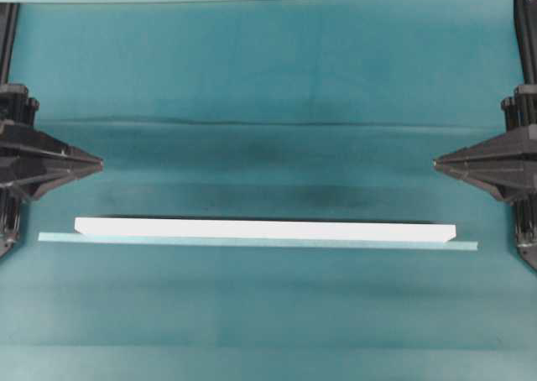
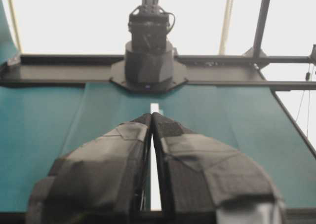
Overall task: Lift a wooden board with both hands.
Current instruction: 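Lower both grippers over the two ends of the white board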
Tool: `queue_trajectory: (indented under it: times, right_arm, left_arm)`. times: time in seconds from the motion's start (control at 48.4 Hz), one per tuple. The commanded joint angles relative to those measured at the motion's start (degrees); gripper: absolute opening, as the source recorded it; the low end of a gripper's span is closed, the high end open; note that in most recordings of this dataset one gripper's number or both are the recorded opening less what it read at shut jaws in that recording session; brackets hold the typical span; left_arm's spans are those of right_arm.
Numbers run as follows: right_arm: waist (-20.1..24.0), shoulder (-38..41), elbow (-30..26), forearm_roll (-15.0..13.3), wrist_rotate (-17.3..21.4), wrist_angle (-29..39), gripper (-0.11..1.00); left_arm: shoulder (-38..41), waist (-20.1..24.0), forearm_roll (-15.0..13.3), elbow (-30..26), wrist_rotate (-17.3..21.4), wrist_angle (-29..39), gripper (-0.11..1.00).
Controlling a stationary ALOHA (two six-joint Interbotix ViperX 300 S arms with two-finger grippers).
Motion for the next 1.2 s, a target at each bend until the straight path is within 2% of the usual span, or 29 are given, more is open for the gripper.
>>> queue_trajectory:
  times: [0.0, 0.062, 0.145, 0.206, 0.33, 0.475, 0.619, 0.846, 1.094, 1.177]
  right_arm:
    - [-0.79, 1.23, -1.32, 0.88, 0.79, -0.26, 0.1]
    - [-1.14, 2.29, -2.72, 4.83, 1.41, 1.67, 0.12]
    - [-1.93, 3.87, -4.39, 7.65, 2.64, 5.36, 0.01]
    - [-2.11, 4.75, -5.36, 7.73, 3.25, 8.26, 0.0]
    - [-2.2, 5.89, -7.12, 7.73, 4.66, 13.45, 0.0]
    - [-2.2, 7.91, -10.11, 7.82, 7.21, 18.98, 0.0]
    - [-2.46, 11.51, -13.62, 7.73, 9.4, 28.74, 0.0]
    - [-2.46, 18.72, -20.04, 7.73, 9.49, 39.46, 0.0]
    - [-2.46, 26.19, -25.66, 7.65, 9.49, 47.2, 0.0]
    - [-2.46, 28.56, -26.98, 6.86, 9.4, 50.1, 0.0]
  left_arm:
    - [4.57, 0.18, 0.18, -3.25, -3.25, 0.97, 0.14]
    - [6.59, 0.35, 0.7, -5.1, -4.66, 2.81, 0.14]
    - [8.53, 0.44, 0.88, -7.21, -5.36, 4.75, 0.03]
    - [9.32, 0.44, 0.88, -8.53, -5.36, 5.8, -0.01]
    - [10.46, 0.44, 0.88, -11.07, -5.36, 8.79, -0.01]
    - [11.34, 0.79, 0.97, -14.59, -5.1, 17.58, -0.01]
    - [12.57, 1.49, 1.14, -17.84, -5.01, 26.37, -0.01]
    - [15.56, 1.49, 1.14, -21.18, -4.57, 37.0, -0.01]
    - [18.28, 0.97, 1.14, -23.29, -4.57, 48.16, -0.01]
    - [19.42, 0.97, 1.14, -23.64, -4.39, 51.24, -0.01]
